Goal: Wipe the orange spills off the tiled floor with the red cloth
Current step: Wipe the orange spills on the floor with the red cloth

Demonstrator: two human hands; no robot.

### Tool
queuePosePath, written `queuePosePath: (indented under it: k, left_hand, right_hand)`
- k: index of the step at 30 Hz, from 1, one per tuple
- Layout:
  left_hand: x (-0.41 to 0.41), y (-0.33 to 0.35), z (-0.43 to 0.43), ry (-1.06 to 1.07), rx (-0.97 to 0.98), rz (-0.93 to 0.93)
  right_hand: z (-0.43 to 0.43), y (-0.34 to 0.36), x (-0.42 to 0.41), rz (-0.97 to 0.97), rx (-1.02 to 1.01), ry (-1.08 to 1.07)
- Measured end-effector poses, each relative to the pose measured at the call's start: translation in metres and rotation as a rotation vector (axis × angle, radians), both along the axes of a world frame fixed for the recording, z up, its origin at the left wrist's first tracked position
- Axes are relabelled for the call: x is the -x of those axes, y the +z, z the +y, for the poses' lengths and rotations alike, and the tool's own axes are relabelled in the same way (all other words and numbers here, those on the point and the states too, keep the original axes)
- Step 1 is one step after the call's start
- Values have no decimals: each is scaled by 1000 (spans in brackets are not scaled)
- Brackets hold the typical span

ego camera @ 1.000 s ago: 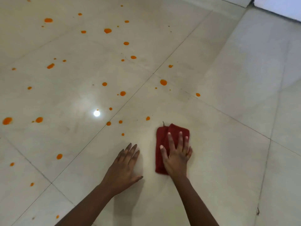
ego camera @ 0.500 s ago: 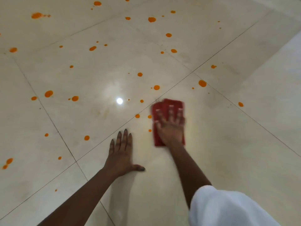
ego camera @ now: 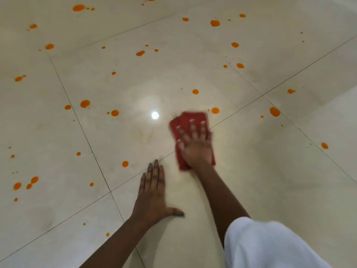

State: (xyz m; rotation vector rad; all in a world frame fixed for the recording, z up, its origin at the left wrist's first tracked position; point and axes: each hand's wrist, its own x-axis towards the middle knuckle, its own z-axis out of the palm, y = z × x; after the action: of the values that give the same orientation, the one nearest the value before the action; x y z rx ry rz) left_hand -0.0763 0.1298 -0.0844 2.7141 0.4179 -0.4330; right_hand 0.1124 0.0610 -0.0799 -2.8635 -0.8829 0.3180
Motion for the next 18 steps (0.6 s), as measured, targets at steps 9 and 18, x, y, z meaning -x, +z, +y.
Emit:
queuePosePath:
  k: [9,18]
  left_hand:
    - [2,-3,-1,43,5,29]
    - [6,4,4,28,37,23]
  right_hand:
    - [-77,-5,0,-134,-22,-65]
    - [-21,-9,53,-70,-71,344]
